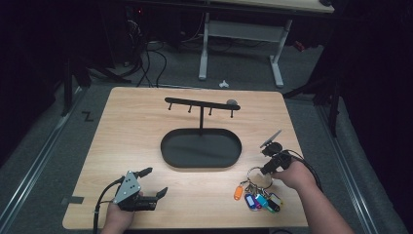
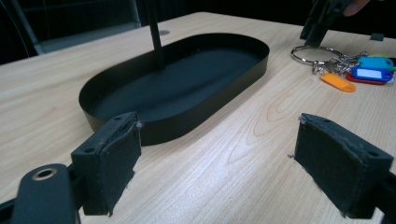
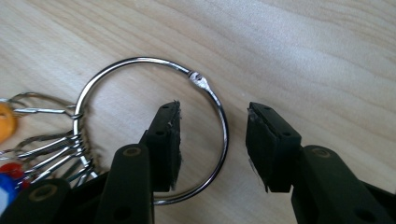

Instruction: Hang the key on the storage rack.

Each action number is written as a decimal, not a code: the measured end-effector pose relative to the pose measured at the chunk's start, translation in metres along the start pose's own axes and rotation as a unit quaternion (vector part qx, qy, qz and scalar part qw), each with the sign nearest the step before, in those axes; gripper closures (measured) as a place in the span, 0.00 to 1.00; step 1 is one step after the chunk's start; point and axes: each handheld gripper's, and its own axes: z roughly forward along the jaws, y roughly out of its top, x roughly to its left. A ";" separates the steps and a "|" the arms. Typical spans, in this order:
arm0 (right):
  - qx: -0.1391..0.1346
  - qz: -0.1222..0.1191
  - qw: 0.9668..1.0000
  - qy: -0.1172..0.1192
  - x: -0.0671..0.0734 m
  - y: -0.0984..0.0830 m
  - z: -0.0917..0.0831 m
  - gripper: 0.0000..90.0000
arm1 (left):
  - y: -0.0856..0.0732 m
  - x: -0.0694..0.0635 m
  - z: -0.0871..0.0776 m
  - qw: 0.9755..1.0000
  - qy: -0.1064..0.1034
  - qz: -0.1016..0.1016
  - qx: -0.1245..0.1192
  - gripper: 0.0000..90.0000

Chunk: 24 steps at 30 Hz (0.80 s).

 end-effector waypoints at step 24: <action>0.054 0.007 0.998 0.024 -0.002 0.002 0.008 0.96 | 0.000 0.001 0.003 1.000 0.001 -0.011 0.000 0.17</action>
